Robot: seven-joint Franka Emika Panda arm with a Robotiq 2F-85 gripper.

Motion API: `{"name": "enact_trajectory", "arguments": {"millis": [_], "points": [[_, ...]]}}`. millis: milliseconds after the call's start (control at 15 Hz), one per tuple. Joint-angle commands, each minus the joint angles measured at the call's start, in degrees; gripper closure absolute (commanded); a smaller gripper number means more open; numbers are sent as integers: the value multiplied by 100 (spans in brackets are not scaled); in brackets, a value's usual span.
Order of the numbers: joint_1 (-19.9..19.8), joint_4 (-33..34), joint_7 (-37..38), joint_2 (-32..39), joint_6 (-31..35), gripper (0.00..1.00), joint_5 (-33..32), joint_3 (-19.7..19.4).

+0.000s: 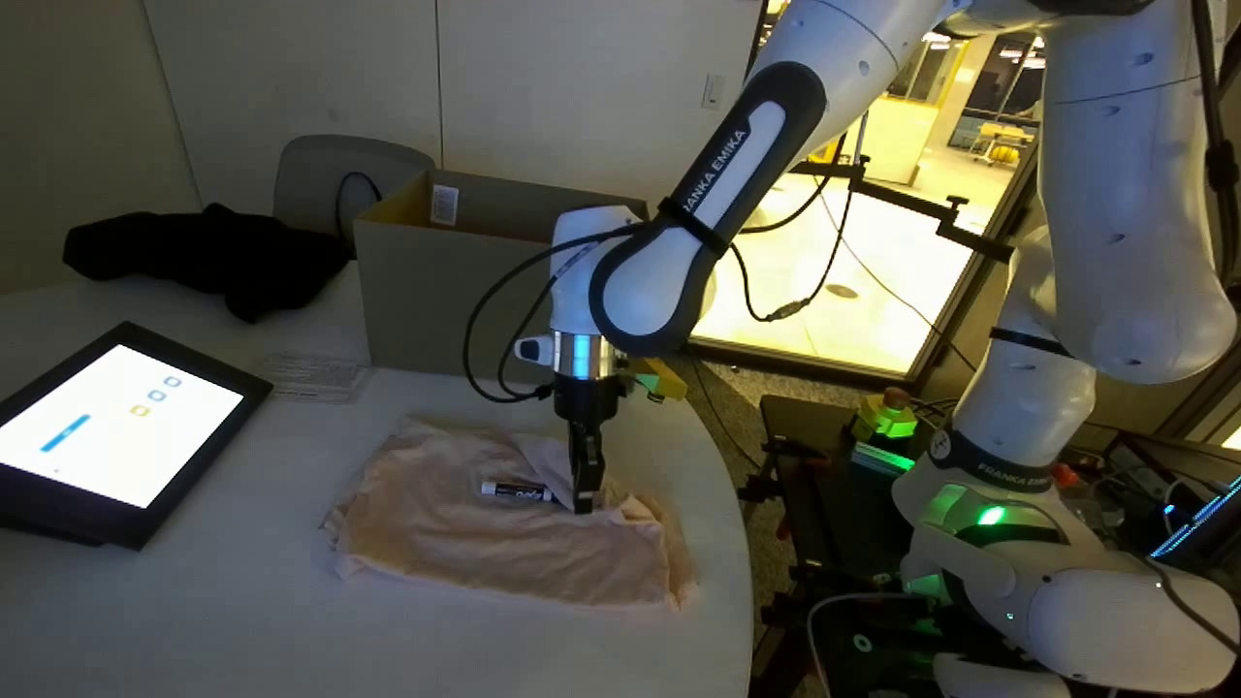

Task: Pick up the marker and put it on the cloth, then put the cloth in box

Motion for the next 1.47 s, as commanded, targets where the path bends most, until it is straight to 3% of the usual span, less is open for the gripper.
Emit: {"name": "enact_trajectory", "arguments": {"millis": [0,333,400,533,1000,1400], "points": [[212,485,-184,144,-404,87,-34,165],[917,1038,426,611,-816,86,-653,-103],[986,1032,431,625,-966,60,-794,-129],[1045,945,233,566,-1306,57,-1059,-125],[1013,329,-1211,33,-2218,2,-1807,-80],[1218,-247,-1577,-152,-1595,0,-2642,-231]]}}
